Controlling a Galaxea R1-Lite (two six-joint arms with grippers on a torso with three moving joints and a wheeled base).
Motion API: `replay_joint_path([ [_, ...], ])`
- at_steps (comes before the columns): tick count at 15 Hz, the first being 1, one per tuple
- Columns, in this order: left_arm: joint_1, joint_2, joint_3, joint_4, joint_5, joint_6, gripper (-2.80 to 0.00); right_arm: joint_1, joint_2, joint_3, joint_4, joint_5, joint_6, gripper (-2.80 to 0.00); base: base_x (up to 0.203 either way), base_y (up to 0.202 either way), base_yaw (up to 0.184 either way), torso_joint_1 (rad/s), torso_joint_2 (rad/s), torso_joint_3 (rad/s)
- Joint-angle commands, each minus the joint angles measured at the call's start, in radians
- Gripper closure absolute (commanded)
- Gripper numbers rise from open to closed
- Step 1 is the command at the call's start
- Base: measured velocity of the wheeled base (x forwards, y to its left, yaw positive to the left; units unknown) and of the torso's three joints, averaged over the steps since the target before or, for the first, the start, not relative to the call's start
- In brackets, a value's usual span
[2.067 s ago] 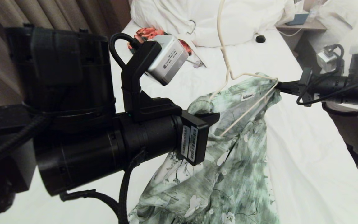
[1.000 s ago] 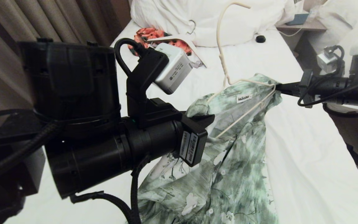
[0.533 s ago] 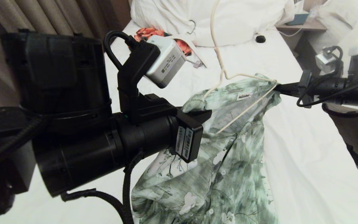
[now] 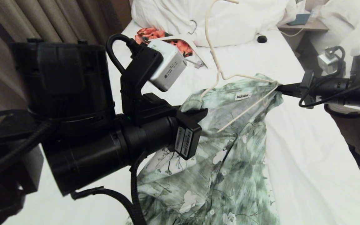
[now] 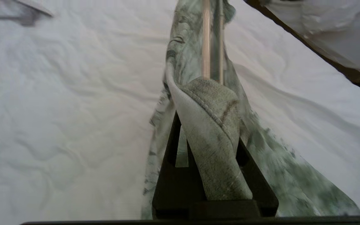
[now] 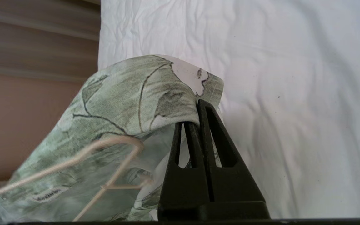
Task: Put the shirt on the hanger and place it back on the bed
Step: Hook the other side of the shirt onto the hanger
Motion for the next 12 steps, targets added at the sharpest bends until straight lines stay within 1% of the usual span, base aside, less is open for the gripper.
replay_joint_path([
  [1, -0.003, 0.011, 0.015, -0.045, 0.022, 0.018, 0.0, 0.001, 0.002, 0.001, -0.002, 0.005, 0.003, 0.0, 0.0, 0.0, 0.0, 0.0, 0.0, 0.0],
  [5, -0.008, 0.008, 0.02, -0.05, 0.03, 0.022, 0.0, -0.004, 0.006, -0.002, -0.004, 0.006, 0.003, 0.0, 0.0, 0.0, 0.0, 0.0, 0.0, 0.0],
  [7, -0.008, 0.011, 0.032, -0.051, 0.031, 0.057, 0.0, -0.004, 0.004, -0.004, -0.002, 0.013, 0.003, 0.0, 0.0, 0.0, 0.0, 0.0, 0.0, 0.0],
  [8, -0.008, 0.019, 0.036, -0.055, 0.043, 0.075, 0.0, -0.004, 0.002, -0.004, -0.001, 0.025, 0.005, 0.0, 0.0, 0.0, 0.0, 0.0, 0.0, 0.0],
  [10, -0.008, 0.04, 0.043, -0.108, 0.061, 0.081, 0.0, -0.003, -0.009, 0.001, 0.016, 0.032, 0.006, 0.0, 0.0, 0.0, 0.0, 0.0, 0.0, 0.0],
  [12, -0.006, 0.053, 0.05, -0.15, 0.079, 0.107, 0.0, -0.004, -0.021, 0.002, 0.066, 0.036, 0.006, 0.0, 0.0, 0.0, 0.0, 0.0, 0.0, 0.0],
])
